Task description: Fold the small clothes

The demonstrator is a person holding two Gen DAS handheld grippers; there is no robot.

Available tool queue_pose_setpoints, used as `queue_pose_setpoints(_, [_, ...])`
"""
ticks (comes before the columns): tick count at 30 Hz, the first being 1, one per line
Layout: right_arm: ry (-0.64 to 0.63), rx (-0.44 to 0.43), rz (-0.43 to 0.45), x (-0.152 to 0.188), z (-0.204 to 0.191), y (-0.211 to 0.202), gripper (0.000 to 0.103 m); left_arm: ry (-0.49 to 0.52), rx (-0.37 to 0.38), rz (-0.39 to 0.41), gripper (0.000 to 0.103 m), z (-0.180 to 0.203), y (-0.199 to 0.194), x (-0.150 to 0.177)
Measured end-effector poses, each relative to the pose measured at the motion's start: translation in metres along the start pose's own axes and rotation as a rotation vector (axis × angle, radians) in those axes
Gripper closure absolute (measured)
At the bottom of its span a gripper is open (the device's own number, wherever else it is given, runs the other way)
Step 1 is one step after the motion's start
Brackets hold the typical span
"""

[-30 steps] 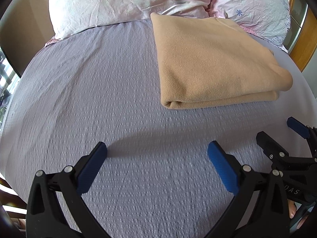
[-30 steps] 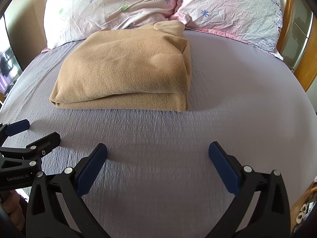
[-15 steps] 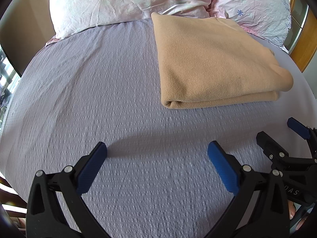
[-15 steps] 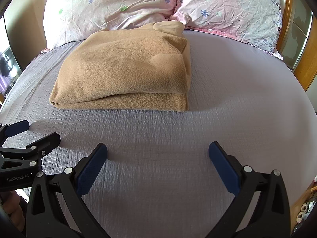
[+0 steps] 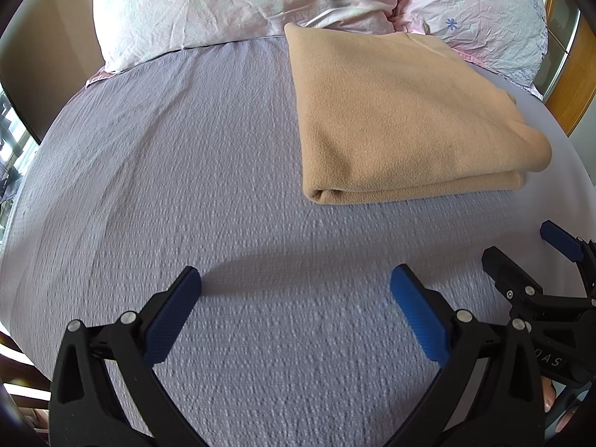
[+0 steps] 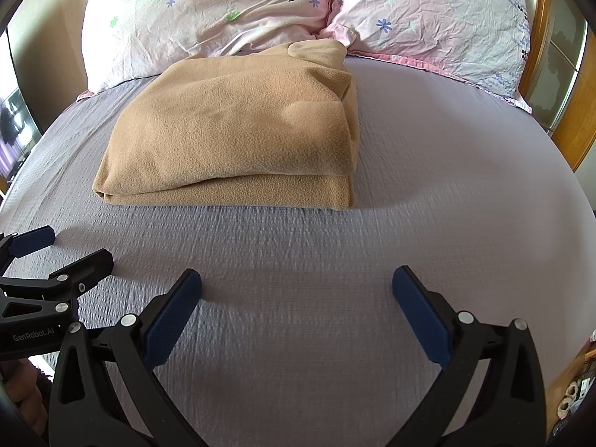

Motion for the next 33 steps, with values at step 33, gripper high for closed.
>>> queue_pose_setpoints(33, [0.004, 0.003, 0.000, -0.0005, -0.0003, -0.0003, 0.001, -0.004, -0.005, -0.023, 0.002, -0.0031, 0.0020, -0.0003])
Point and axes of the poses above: each gripper's, at about its wrist camera, not at the fingertips, and y roughly the way its jaws point, z to its right, x to its underside, the point moved 5 cm from there along y, roughly the way its jaws point, and after that the axes turned 14 degrees about -y, right-handed, at the moved point
